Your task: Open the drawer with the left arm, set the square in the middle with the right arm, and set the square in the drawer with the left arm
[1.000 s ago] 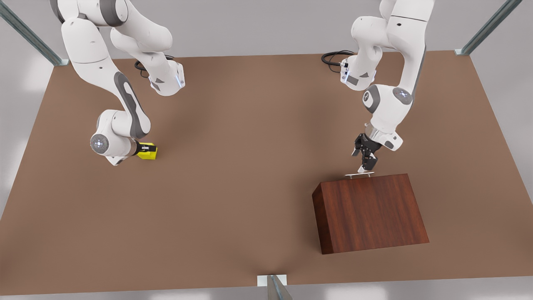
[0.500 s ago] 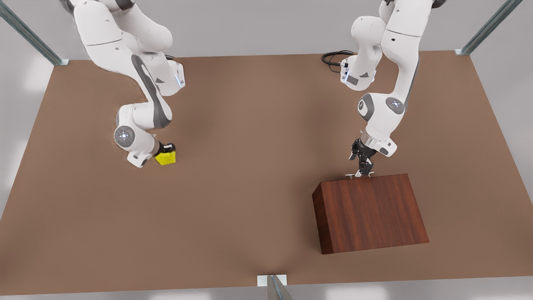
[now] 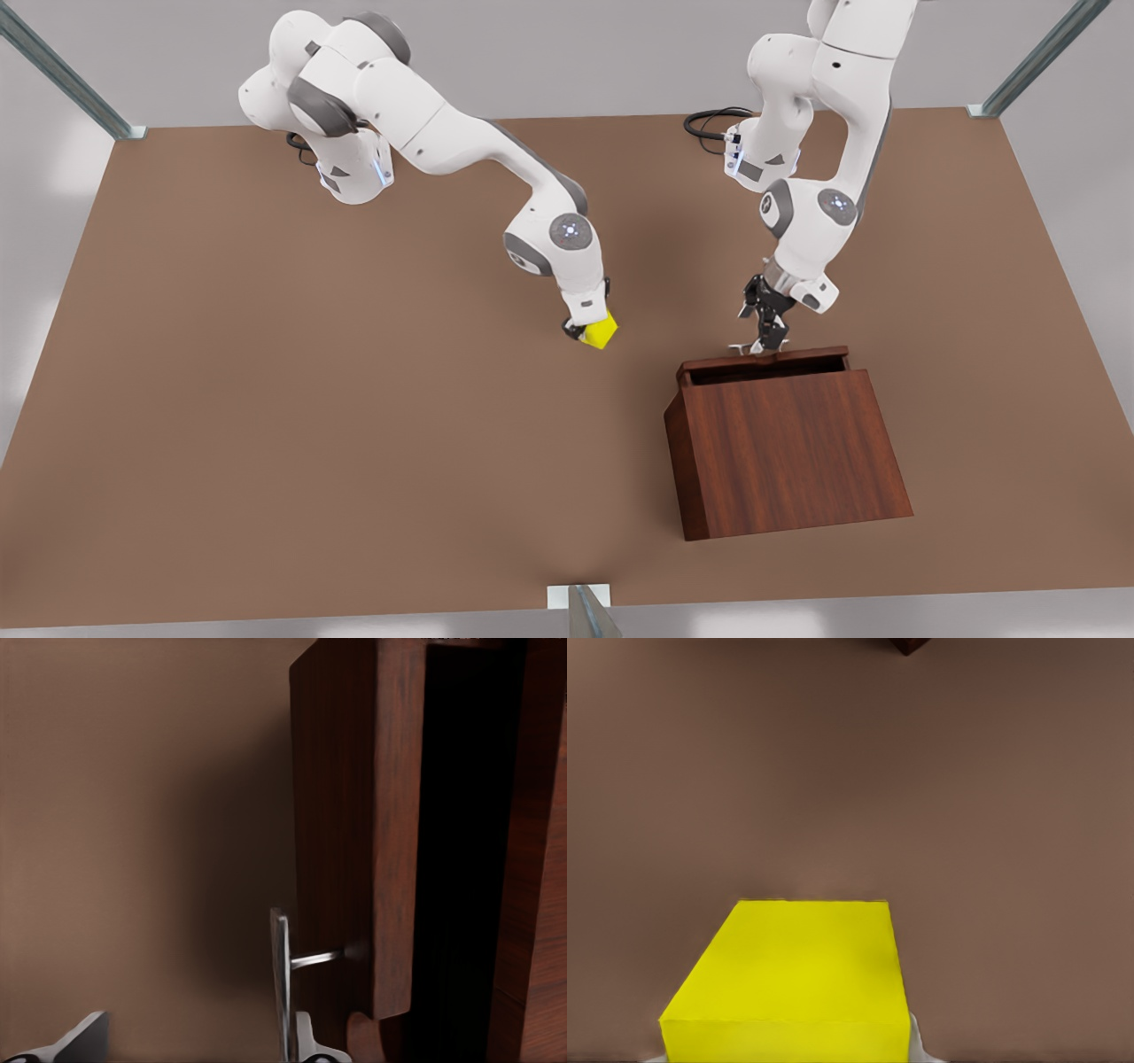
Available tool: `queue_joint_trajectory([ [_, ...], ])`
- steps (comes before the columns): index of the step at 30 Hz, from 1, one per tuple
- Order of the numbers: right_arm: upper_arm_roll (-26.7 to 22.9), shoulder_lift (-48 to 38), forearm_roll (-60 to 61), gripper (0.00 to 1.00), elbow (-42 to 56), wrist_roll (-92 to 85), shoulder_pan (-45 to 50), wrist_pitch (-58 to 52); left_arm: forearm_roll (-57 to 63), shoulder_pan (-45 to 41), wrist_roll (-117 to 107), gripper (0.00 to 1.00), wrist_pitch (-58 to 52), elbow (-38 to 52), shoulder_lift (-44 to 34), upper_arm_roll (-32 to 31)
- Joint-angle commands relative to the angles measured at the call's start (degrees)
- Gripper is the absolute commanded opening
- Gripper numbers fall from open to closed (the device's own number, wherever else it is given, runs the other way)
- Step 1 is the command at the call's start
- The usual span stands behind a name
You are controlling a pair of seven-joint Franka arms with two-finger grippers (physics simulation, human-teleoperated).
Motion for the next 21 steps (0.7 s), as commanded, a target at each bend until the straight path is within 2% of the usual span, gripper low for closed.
queue_joint_trajectory([
  [1,0.0,0.1,-0.2,0.67,-0.1,0.3,0.1,0.3,0.0,-0.1,0.0,1.00,0.0,0.0,-0.2,0.0],
  [2,0.0,0.2,-0.2,0.92,-0.1,0.5,0.1,0.7,0.0,-0.1,0.0,1.00,-0.3,-0.9,-0.9,0.0],
  [3,0.0,0.1,-0.2,1.00,-0.1,0.5,0.1,0.6,0.0,-0.1,0.0,1.00,-0.4,-1.2,-1.4,0.0],
  [8,-0.1,-2.0,-0.1,1.00,-1.1,0.3,0.1,-0.3,0.0,-0.1,0.1,1.00,-1.1,-4.1,-3.8,0.1],
  [9,-1.4,-4.7,-0.1,1.00,-2.7,0.1,0.2,-1.0,0.0,-0.1,0.1,1.00,-1.2,-4.6,-4.5,0.0],
  [10,-2.5,-10.0,-0.1,1.00,-5.1,0.0,0.1,-6.0,0.0,-0.1,0.1,1.00,-1.9,-4.6,-4.8,0.1],
  [11,-2.8,-16.9,0.0,1.00,-6.7,0.2,-1.0,-15.5,0.0,-0.1,0.0,1.00,-2.5,-4.7,-5.1,0.1],
  [12,-2.8,-23.7,0.2,1.00,-10.8,0.5,-5.0,-18.4,0.0,-0.1,0.0,1.00,-2.8,-5.0,-5.5,0.1],
  [13,-2.8,-29.5,0.2,1.00,-11.6,0.3,-13.2,-23.2,0.0,-0.1,0.0,1.00,-2.8,-5.7,-6.2,0.1],
  [14,-2.8,-32.9,0.2,1.00,-11.4,0.1,-23.0,-24.3,0.0,-0.1,0.0,1.00,-2.8,-6.0,-6.5,0.1],
  [15,-2.8,-35.4,0.7,1.00,-11.2,0.5,-31.1,-30.0,0.0,-0.1,0.0,1.00,-2.8,-6.5,-6.9,0.1],
  [17,-7.0,-36.7,1.8,1.00,-9.1,2.0,-36.0,-32.2,0.0,-0.1,0.0,1.00,-3.3,-7.2,-7.9,0.1],
  [21,-5.7,-35.9,3.7,1.00,-3.8,4.5,-43.8,-38.1,0.0,-0.1,-0.1,1.00,-5.0,-9.1,-10.7,0.1],
])
